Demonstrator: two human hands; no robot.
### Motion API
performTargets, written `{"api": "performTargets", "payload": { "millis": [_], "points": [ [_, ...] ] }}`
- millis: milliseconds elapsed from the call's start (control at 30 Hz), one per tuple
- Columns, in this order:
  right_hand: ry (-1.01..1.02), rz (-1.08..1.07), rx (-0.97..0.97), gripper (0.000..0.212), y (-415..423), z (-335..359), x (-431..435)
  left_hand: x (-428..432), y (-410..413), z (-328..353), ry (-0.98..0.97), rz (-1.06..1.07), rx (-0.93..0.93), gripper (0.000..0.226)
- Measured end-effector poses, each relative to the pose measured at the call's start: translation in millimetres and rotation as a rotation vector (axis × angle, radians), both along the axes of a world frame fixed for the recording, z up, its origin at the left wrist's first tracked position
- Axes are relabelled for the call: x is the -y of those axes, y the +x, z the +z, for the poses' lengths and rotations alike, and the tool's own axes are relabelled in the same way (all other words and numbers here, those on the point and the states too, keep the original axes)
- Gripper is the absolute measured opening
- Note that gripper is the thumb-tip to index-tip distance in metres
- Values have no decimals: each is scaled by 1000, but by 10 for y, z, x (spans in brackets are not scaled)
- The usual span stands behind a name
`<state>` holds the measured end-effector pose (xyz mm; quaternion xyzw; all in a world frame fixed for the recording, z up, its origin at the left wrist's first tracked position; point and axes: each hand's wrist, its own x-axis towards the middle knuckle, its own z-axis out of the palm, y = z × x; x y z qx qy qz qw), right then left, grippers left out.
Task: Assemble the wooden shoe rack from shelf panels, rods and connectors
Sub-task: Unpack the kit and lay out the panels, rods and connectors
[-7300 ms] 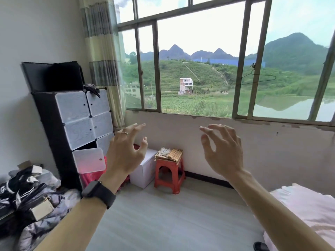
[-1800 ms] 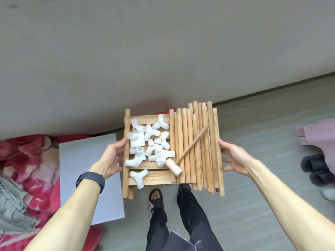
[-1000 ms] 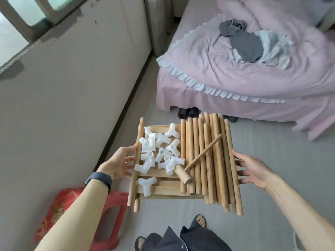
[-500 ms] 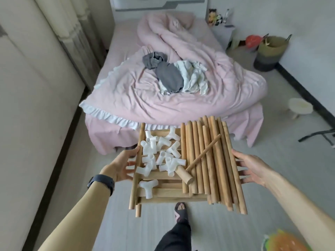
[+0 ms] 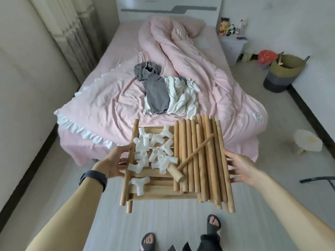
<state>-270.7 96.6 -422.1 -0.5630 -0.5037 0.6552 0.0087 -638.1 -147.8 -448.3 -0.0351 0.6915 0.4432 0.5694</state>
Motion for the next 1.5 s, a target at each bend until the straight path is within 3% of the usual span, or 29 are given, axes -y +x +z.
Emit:
{"api": "performTargets", "payload": {
  "millis": [200, 433, 667, 933, 1167, 1500],
  "points": [
    [-12, 293, 31, 50, -206, -234, -950, -7, 692, -225, -51, 297, 8, 50],
    [-77, 535, 80, 44, -456, -603, -1024, 448, 1592, -550, -154, 540, 41, 56],
    [-167, 620, 182, 46, -391, -1415, -431, 1110, 2322, -1259, -233, 702, 95, 63],
    [-237, 566, 302, 43, -111, -2773, 637, 2007, 2803, -2354, -296, 835, 69, 49],
    [-221, 610, 377, 42, -2, -4210, 1445, 2742, 3215, -3774, -316, 905, 32, 47],
    [-195, 848, 401, 41, 21, -6069, 2170, 3417, 4055, -5683, -368, 1118, 64, 43]
  ]
}}
